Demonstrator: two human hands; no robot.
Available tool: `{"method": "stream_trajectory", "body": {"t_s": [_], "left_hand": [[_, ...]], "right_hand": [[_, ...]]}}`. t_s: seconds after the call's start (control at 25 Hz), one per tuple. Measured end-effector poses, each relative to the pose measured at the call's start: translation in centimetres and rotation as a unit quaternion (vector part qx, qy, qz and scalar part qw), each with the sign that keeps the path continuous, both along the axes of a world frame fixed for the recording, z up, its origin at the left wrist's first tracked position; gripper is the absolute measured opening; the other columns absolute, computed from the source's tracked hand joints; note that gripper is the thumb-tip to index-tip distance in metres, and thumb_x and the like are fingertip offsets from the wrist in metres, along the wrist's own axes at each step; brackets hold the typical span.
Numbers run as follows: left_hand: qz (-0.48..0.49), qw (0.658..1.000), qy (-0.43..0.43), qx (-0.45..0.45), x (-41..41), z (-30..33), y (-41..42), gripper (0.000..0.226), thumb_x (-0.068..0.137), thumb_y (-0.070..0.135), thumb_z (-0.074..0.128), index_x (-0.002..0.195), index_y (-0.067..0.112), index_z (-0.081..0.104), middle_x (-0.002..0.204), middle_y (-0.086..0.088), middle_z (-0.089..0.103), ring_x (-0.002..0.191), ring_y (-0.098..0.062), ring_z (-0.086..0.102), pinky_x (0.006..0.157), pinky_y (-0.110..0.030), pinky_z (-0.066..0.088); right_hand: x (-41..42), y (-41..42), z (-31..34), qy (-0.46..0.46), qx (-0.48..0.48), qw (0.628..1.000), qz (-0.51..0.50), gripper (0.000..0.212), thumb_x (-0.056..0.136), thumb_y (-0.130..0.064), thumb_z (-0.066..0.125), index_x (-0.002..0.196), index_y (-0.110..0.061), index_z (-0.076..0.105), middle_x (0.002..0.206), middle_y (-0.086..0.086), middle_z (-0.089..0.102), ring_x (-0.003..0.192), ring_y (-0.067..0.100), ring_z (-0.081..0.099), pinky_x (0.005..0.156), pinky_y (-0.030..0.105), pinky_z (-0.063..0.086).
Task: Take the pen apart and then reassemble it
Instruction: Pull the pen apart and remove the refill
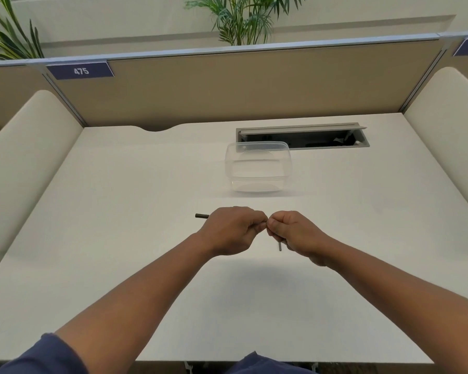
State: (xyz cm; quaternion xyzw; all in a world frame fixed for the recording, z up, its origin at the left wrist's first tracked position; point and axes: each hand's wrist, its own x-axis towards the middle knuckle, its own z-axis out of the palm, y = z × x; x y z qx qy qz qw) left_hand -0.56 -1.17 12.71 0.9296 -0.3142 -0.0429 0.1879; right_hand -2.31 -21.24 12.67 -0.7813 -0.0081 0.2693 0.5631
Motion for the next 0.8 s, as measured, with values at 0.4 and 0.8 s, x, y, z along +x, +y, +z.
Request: {"method": "stream_trajectory", "body": {"t_s": [0.4,0.8], "left_hand": [[0.045,0.997,0.061,-0.009,0.6,0.6,-0.4,0.025,0.101,0.041,0.043,0.078,0.031,0.049,0.058,0.008,0.051,0.058,-0.008,0.048,0.054,-0.032,0.038],[0.04,0.999,0.007,0.03,0.3,-0.2,-0.1,0.027,0.103,0.042,0.036,0.089,0.027,0.053,0.07,0.005,0.056,0.07,-0.019,0.052,0.059,-0.037,0.048]], "right_hand": [[-0.2,-0.2,-1.8,-0.292,-0.147,0.944,0.032,0.025,0.102,-0.019,0.047,0.079,-0.014,0.055,0.068,-0.007,0.051,0.066,0.01,0.045,0.062,0.031,0.04],[0.6,-0.7,-0.9,-0.034,0.026,0.998,-0.042,0.015,0.096,-0.021,0.062,0.088,-0.013,0.071,0.073,-0.003,0.068,0.062,0.009,0.055,0.052,0.026,0.046]]}}
